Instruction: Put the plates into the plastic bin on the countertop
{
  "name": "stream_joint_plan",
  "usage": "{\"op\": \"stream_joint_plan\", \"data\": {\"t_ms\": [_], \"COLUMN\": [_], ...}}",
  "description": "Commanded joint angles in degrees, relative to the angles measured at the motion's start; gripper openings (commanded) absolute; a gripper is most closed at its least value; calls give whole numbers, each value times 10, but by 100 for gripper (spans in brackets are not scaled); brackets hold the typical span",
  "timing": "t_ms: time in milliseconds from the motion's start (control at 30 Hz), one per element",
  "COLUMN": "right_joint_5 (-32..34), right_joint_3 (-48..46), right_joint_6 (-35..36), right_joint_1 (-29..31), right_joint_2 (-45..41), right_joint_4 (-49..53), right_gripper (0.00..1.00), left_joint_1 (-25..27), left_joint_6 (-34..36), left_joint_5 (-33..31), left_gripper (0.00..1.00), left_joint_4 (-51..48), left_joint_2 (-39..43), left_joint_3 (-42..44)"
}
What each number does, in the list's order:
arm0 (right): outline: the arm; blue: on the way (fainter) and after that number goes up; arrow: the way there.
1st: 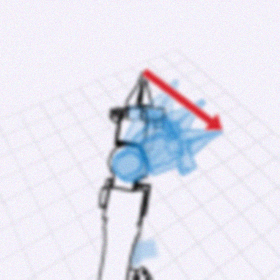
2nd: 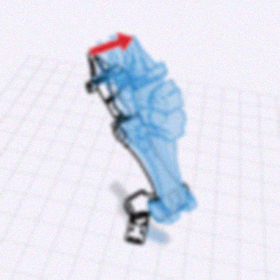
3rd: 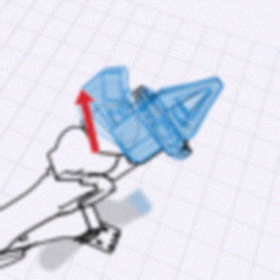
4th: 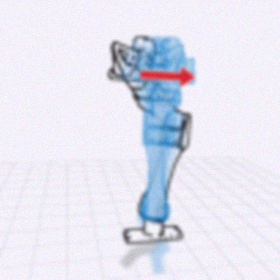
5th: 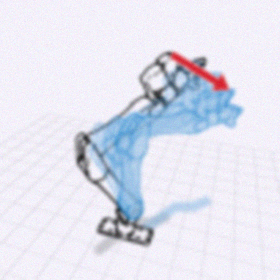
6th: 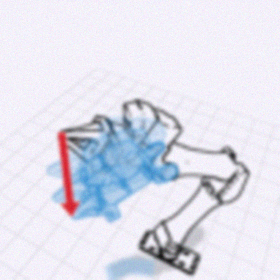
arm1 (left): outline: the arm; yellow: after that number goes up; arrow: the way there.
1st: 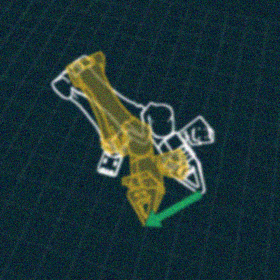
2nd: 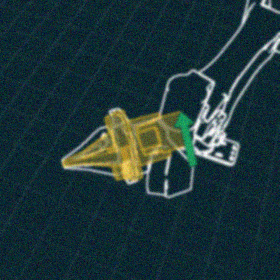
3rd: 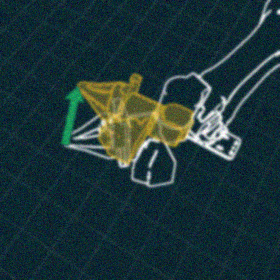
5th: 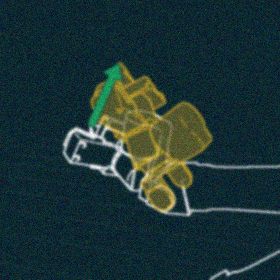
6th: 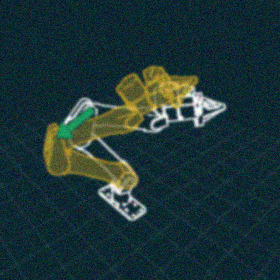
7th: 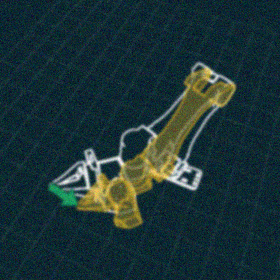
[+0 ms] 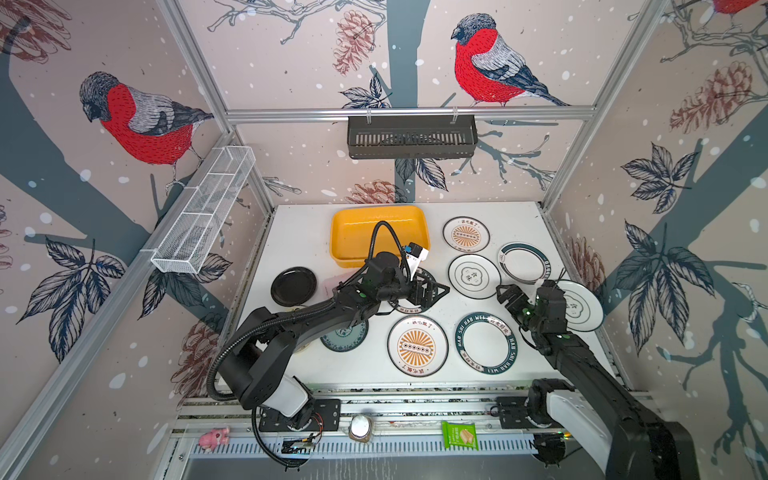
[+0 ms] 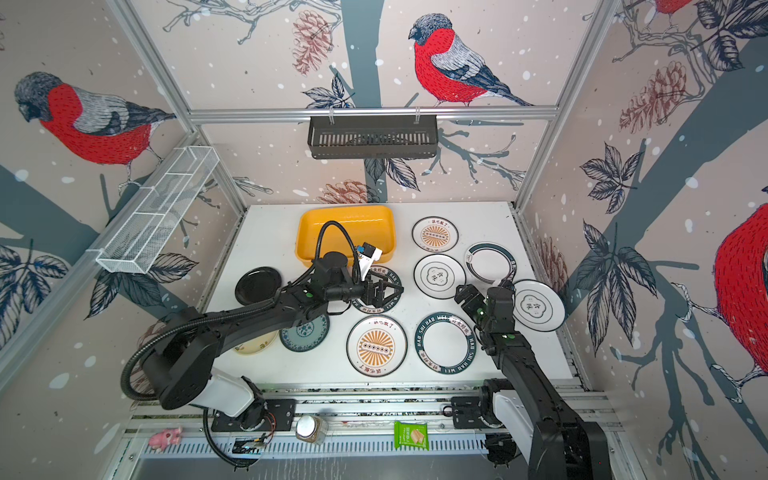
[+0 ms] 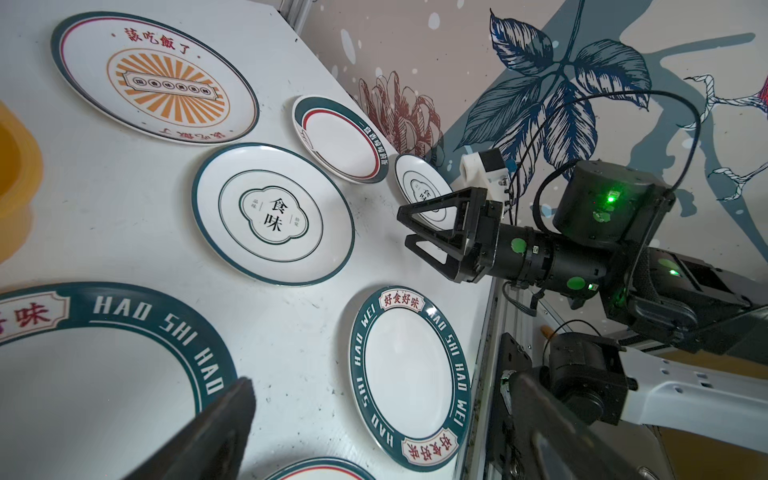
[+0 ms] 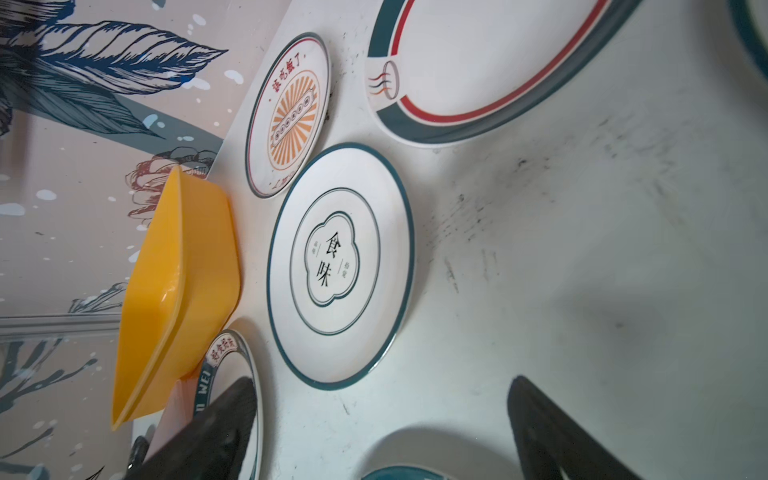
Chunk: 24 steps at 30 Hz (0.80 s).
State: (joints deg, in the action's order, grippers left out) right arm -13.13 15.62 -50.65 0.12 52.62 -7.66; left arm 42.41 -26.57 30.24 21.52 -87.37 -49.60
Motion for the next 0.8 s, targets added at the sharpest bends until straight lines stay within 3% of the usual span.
{"op": "stream_joint_plan", "data": {"t_ms": [0,433,767], "right_joint_5": [-83,-133,-98], "right_joint_3": [-2,56,49], "right_joint_6": [13,3,12], "right_joint_1": [-13,-23,-23], "right_joint_2": [38,263,282], "right_joint_4": [-98,-187,-173], "right_gripper": [90,53,50], "left_joint_1": [1,1,1], "left_joint_6": [15,17,-4], "left_joint_5": [10,-22,-57], "left_gripper": [96,96,96], "left_joint_4": [5,-22,-22], "left_joint_2": [-5,12,81], "left_joint_3": [-8,-12,27]}}
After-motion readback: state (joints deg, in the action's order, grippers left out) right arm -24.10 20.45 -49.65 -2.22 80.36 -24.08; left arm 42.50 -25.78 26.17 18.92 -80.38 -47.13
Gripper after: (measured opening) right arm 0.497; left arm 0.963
